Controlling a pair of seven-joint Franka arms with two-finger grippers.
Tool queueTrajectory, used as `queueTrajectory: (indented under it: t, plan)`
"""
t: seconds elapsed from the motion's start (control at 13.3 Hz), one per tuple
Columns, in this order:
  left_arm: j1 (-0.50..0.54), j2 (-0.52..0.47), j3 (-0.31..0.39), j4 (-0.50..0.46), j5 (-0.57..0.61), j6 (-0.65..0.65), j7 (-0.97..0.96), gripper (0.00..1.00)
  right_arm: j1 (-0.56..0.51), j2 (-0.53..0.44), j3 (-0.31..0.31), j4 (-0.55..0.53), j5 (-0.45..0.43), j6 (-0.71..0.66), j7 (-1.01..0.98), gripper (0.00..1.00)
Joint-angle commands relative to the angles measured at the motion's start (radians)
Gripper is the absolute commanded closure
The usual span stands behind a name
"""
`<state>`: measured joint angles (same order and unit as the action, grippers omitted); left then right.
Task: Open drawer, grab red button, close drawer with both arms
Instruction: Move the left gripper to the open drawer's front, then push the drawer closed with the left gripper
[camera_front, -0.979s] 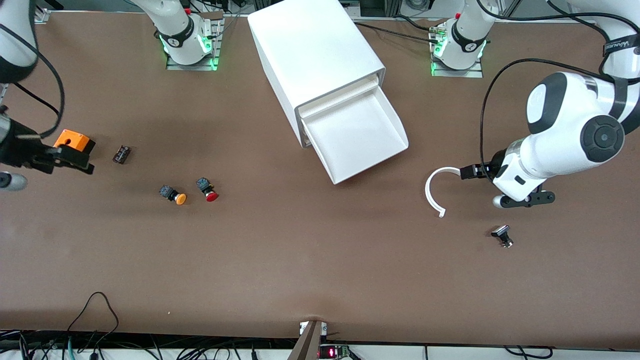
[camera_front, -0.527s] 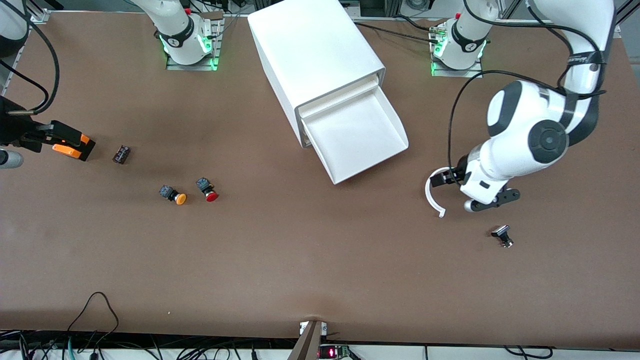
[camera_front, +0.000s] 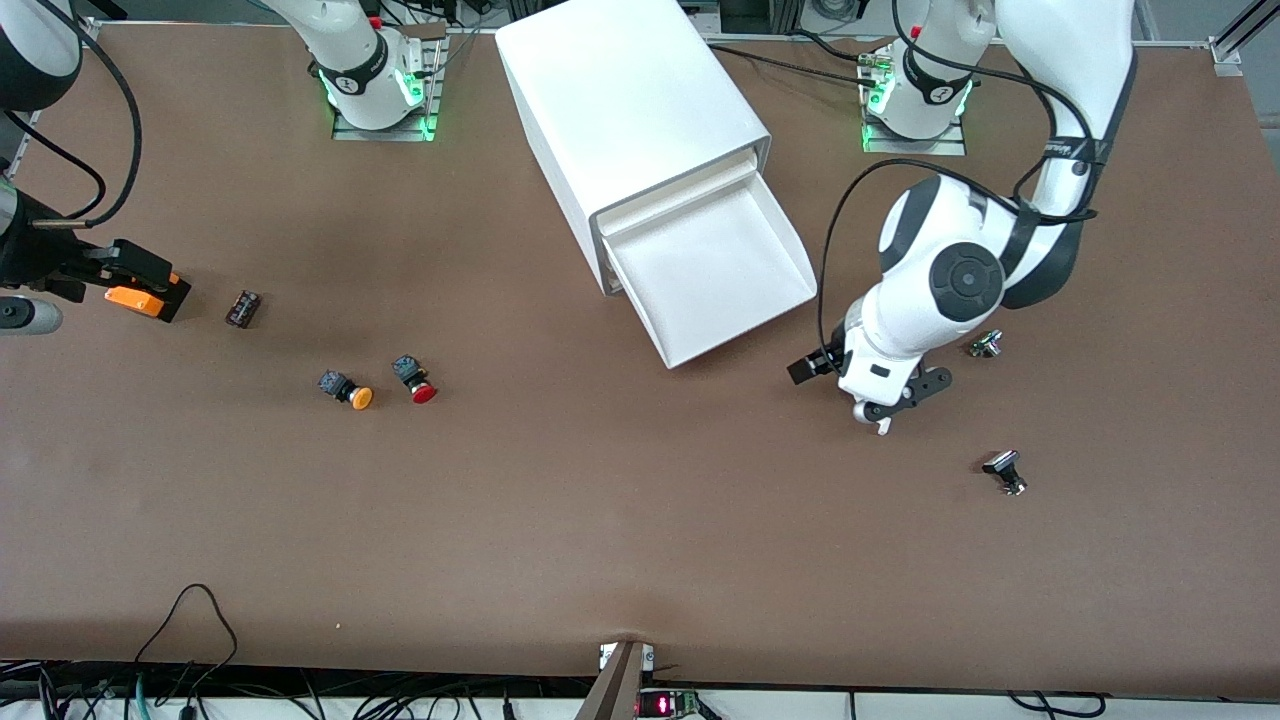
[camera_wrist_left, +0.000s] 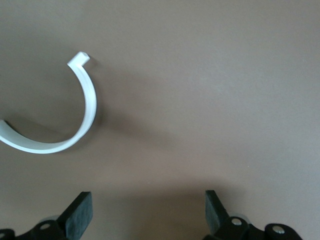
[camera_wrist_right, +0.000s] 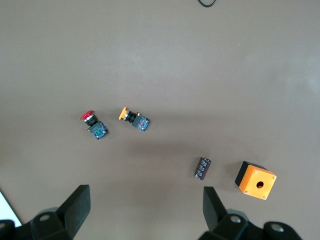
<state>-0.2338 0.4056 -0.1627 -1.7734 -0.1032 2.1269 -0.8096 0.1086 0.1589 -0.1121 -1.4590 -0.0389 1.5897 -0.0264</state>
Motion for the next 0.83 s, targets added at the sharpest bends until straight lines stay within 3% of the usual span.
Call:
queueTrajectory:
  t: [0.0, 0.15, 0.45, 0.75]
  plan:
    - [-0.021, -0.010, -0.021, -0.060, -0.004, 0.074, -0.071, 0.01, -0.003, -0.058, -0.001, -0.081, -0.016, 0.039, 0.019, 0.00]
    - [-0.032, -0.010, -0.041, -0.081, -0.004, 0.093, -0.101, 0.01, -0.003, -0.107, -0.003, -0.161, -0.016, 0.091, 0.016, 0.00]
    - [-0.036, -0.011, -0.078, -0.118, -0.006, 0.093, -0.108, 0.01, -0.003, -0.107, -0.003, -0.152, -0.009, 0.001, 0.019, 0.00]
    - [-0.036, -0.021, -0.109, -0.142, -0.009, 0.088, -0.143, 0.01, -0.001, -0.099, 0.002, -0.155, -0.015, 0.048, 0.011, 0.00]
